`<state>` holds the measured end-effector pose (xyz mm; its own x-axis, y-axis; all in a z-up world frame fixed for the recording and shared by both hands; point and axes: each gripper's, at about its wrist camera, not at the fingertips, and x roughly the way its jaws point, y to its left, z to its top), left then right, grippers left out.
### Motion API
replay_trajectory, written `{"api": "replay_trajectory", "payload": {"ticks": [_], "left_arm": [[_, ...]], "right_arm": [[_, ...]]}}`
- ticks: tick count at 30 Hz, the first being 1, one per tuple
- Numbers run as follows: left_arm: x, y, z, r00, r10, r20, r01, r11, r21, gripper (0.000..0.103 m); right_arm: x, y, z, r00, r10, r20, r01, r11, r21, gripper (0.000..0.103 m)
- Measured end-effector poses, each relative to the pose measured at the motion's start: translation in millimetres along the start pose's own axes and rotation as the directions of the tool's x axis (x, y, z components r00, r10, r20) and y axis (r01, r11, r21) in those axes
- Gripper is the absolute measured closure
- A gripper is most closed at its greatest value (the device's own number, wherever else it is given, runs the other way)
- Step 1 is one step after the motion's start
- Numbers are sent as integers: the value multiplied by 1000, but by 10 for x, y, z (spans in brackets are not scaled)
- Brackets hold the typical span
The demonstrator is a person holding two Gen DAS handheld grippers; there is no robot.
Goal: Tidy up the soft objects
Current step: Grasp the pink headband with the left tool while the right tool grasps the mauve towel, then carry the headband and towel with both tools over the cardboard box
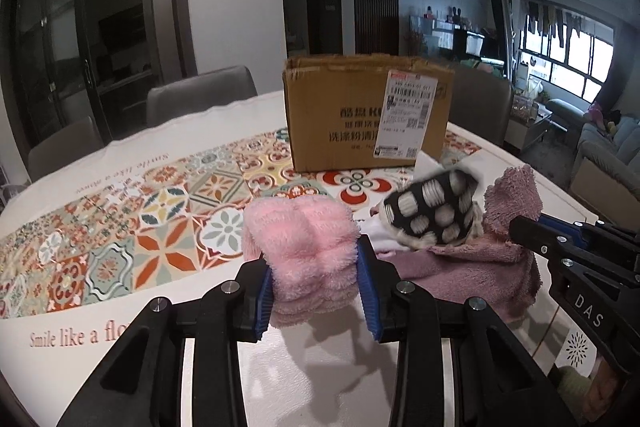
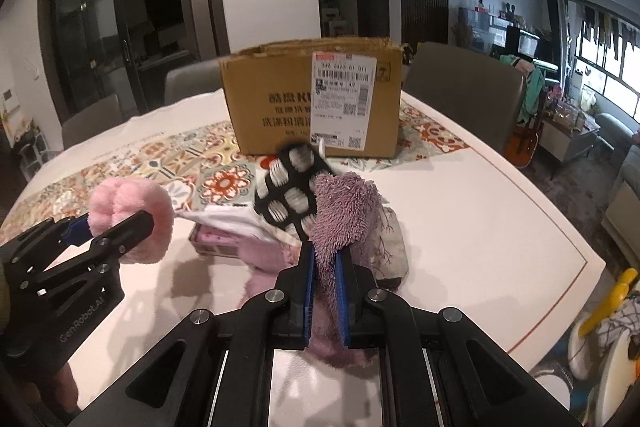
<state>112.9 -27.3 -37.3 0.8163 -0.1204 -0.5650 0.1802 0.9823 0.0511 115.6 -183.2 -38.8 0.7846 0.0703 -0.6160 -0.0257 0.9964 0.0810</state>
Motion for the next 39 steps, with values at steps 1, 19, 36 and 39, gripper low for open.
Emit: {"api": "replay_trajectory", "payload": {"ticks": [1,19,36,39], "left_arm": [[-31,2,13,1000,5,7,-5,1000,2,67],[-418,-55,382,996,-60,71,59,998,8,67],[-433,-69,1014,984,-80,161,74,996,42,67],[-390,-50,1139,982,-81,173,74,996,48,66]], "right_arm": [[-44,6,8,1000,3,11,-3,1000,-1,92],[-609,-10,308,985,30,169,-29,1000,-4,92],[-659,-107,931,963,102,248,-106,994,1,92],[-640,-108,1070,957,115,266,-119,993,-3,92]]}}
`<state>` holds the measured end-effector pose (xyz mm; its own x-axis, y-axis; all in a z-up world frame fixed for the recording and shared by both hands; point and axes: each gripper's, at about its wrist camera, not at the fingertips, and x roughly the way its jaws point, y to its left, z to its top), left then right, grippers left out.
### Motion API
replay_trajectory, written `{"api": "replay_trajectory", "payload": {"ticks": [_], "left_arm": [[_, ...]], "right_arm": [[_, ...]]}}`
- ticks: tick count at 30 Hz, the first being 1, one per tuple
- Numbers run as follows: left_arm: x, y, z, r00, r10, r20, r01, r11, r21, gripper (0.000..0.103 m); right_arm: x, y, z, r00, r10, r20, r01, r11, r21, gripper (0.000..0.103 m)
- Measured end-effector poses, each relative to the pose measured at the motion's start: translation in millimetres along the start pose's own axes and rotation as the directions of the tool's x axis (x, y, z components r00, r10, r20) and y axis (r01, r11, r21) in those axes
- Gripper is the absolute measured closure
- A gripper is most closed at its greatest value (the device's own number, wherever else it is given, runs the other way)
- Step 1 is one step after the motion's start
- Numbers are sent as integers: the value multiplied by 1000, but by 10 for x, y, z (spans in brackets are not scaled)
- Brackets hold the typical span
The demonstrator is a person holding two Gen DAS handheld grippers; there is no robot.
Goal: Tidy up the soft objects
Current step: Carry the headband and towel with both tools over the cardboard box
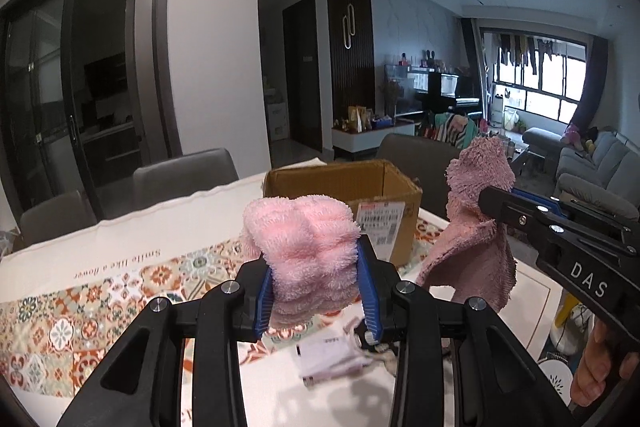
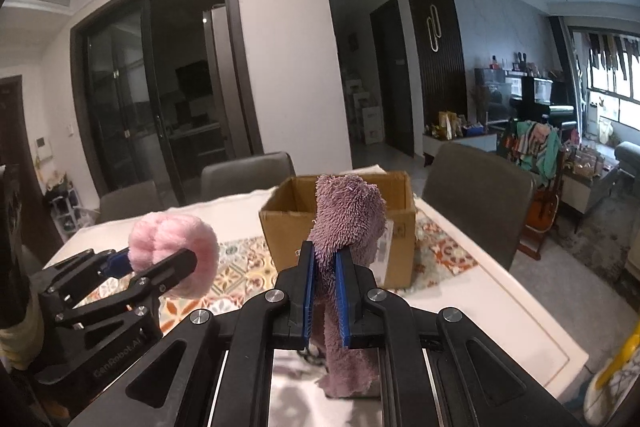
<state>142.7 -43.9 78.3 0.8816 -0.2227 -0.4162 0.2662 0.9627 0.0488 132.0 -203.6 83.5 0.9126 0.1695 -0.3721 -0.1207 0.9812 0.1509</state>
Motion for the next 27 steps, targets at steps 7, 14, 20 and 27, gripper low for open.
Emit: {"api": "replay_trajectory", "payload": {"ticks": [7,14,20,27], "left_arm": [[183,51,264,999,-15,30,15,1000,14,66],[427,83,491,998,-39,45,38,999,17,67],[629,115,647,997,-53,55,51,998,22,67],[856,145,810,996,-63,56,62,998,29,67]], "right_arm": [[122,-25,242,999,8,46,-8,1000,-2,92],[299,-45,458,998,9,66,-9,1000,-8,92],[499,-86,628,998,12,67,-12,1000,-1,92],[746,-157,846,998,7,68,-7,1000,-6,92]]}}
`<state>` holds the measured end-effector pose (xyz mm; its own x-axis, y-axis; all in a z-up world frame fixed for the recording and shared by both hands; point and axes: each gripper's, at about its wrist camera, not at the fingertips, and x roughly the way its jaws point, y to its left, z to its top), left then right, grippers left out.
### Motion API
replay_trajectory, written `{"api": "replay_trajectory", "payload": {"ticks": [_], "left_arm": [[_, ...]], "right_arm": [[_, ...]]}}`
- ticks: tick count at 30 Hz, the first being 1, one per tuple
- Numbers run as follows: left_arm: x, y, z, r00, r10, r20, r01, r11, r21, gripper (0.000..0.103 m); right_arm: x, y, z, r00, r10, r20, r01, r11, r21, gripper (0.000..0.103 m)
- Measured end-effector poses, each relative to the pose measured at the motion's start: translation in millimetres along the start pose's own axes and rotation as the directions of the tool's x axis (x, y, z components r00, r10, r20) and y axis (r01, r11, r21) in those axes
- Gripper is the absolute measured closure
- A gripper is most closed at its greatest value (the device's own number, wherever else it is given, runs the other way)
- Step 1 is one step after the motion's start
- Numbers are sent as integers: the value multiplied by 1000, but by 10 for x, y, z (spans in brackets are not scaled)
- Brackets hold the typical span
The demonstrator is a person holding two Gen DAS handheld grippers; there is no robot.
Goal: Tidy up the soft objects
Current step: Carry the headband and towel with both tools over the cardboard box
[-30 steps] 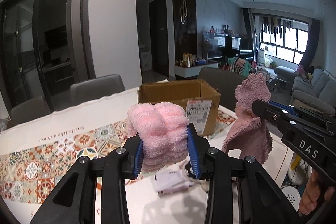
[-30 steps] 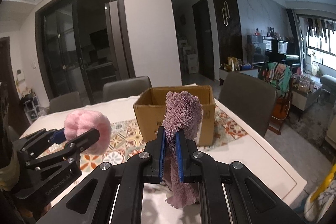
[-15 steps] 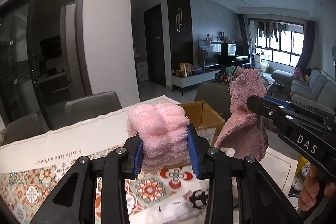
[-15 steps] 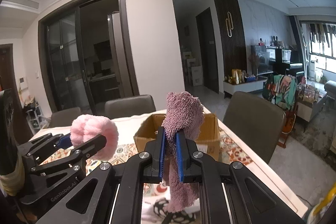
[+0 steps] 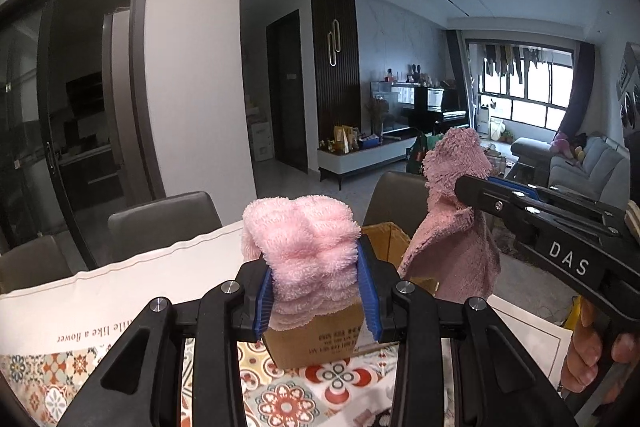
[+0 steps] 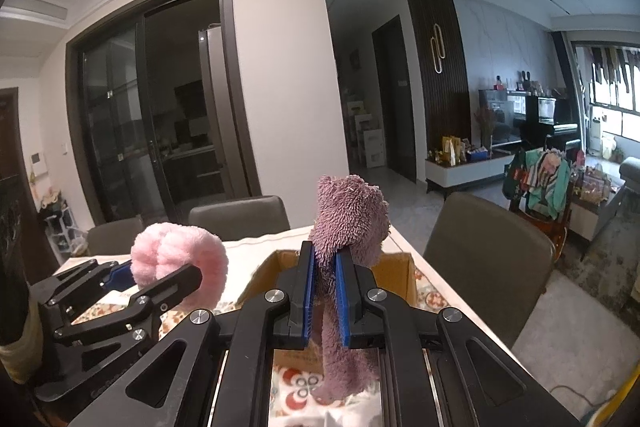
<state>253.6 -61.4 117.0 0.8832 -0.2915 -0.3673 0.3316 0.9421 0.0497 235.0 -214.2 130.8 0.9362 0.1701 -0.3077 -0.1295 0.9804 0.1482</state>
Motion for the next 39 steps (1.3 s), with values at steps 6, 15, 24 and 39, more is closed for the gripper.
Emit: {"api": "replay_trajectory", "payload": {"ticks": [6,15,24,39], "left_arm": [[172,72,88,1000,-9,-3,9,1000,-8,67],[500,84,197,1000,-12,4,12,1000,23,66],[934,185,69,994,-92,-60,91,996,-7,66],[1520,89,-324,947,-168,-272,171,985,-12,66]], "right_arm": [[176,-23,148,1000,-5,6,5,1000,-10,92],[481,-100,358,1000,-18,18,18,999,-31,92],[945,-209,306,999,-23,-48,23,1000,-11,92],[1621,-386,-228,952,-14,-306,16,1000,6,92]]}}
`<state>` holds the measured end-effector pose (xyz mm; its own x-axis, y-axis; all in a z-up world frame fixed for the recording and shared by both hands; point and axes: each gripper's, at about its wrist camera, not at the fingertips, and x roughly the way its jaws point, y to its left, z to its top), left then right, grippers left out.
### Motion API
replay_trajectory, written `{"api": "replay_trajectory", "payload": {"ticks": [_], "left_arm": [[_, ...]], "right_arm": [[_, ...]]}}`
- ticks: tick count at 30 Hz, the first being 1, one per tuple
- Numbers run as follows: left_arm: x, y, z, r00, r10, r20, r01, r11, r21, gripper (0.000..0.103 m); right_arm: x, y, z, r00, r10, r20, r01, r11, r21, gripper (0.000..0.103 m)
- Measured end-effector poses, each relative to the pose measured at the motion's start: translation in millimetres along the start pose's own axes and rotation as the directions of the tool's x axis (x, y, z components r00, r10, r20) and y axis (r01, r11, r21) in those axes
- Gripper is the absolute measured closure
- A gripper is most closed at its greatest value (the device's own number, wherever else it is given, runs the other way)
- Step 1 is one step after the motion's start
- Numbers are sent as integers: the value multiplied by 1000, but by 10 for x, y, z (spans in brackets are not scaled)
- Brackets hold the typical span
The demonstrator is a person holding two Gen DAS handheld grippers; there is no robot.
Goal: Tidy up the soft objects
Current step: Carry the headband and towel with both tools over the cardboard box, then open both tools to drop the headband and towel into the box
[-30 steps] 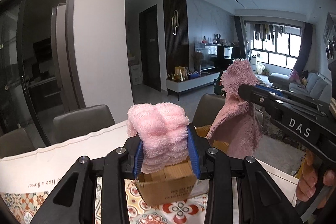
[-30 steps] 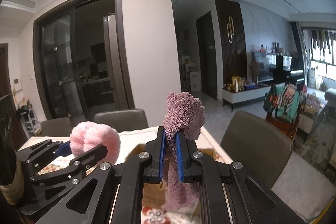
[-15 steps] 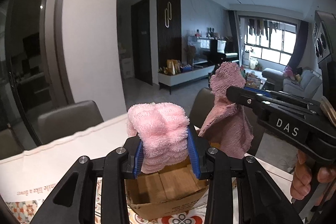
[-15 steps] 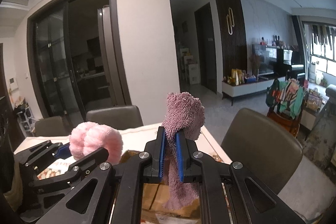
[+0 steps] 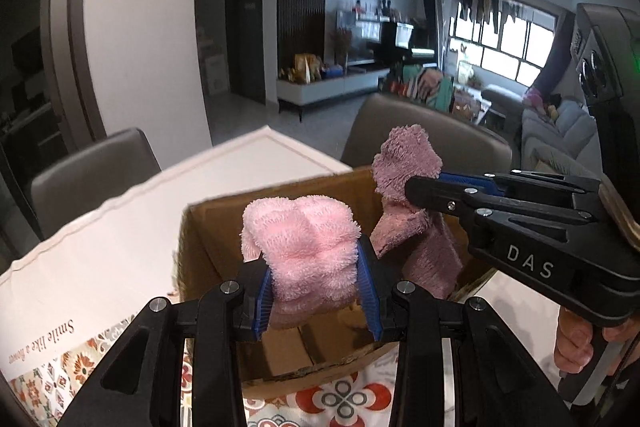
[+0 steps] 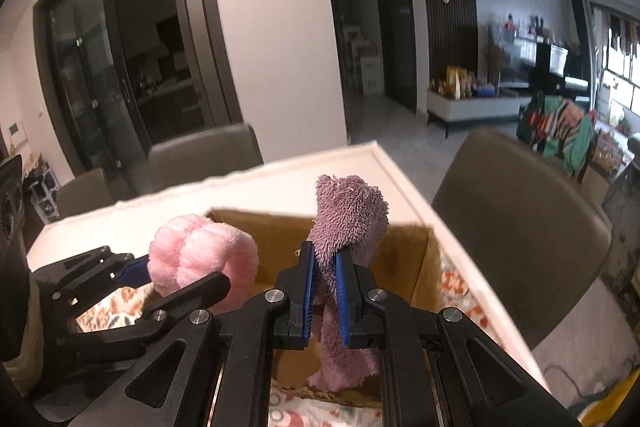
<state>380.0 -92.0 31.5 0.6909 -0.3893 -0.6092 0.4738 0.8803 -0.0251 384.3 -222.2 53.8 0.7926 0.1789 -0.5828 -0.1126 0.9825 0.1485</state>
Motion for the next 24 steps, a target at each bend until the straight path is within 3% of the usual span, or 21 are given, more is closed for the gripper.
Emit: {"api": "replay_trajectory", "payload": {"ticks": [7,11,13,16,24], "left_arm": [[101,-33,-70,999,17,-48,-17,1000,8,60],[136,-25,-46,998,20,-56,-20,1000,-1,43],[115,-34,-47,998,28,-50,-28,1000,5,42],[78,-22,-50,998,47,-45,-47,999,5,39],[-153,3,-95,993,117,-20,-117,993,-3,37]], "right_arm": [[181,-91,-166,993,0,-121,3,1000,27,91],[197,-78,-189,987,-2,-162,5,1000,22,89],[199,-77,-203,984,-1,-179,5,1000,22,83],[161,-97,-205,984,1,-177,5,999,37,72],[23,-54,-176,990,-26,-138,30,999,23,64]]}}
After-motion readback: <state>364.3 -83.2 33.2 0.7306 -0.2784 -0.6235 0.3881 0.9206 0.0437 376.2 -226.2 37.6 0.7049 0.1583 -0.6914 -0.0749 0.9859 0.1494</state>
